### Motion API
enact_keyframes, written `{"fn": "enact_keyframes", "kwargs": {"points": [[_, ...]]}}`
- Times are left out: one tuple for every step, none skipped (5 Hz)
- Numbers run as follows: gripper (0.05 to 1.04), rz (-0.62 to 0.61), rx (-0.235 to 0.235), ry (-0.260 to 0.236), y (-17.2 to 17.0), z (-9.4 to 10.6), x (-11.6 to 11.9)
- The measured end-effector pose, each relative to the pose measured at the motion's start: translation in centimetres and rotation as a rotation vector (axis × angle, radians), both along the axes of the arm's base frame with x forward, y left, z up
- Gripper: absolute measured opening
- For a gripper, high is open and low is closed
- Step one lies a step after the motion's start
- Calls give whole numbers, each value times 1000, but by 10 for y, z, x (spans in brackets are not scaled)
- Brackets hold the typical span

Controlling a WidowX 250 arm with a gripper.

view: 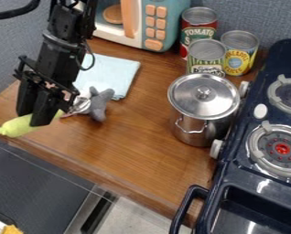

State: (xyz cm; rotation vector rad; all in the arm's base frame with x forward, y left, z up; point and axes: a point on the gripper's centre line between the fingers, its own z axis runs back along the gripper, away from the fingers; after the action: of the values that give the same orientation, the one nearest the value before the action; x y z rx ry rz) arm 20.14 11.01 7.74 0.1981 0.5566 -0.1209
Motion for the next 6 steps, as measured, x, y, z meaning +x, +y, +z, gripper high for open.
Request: {"fn": "enact_keyframes", "kwargs": {"points": [[360,52,4,-5,12,-2,7],[360,77,10,-10,16,-3,13],[360,96,15,-6,19,-5,15],[360,107,20,7,18,-8,15],[349,113,31,5,15,-9,16],[349,145,55,-5,17,-11,23]]}}
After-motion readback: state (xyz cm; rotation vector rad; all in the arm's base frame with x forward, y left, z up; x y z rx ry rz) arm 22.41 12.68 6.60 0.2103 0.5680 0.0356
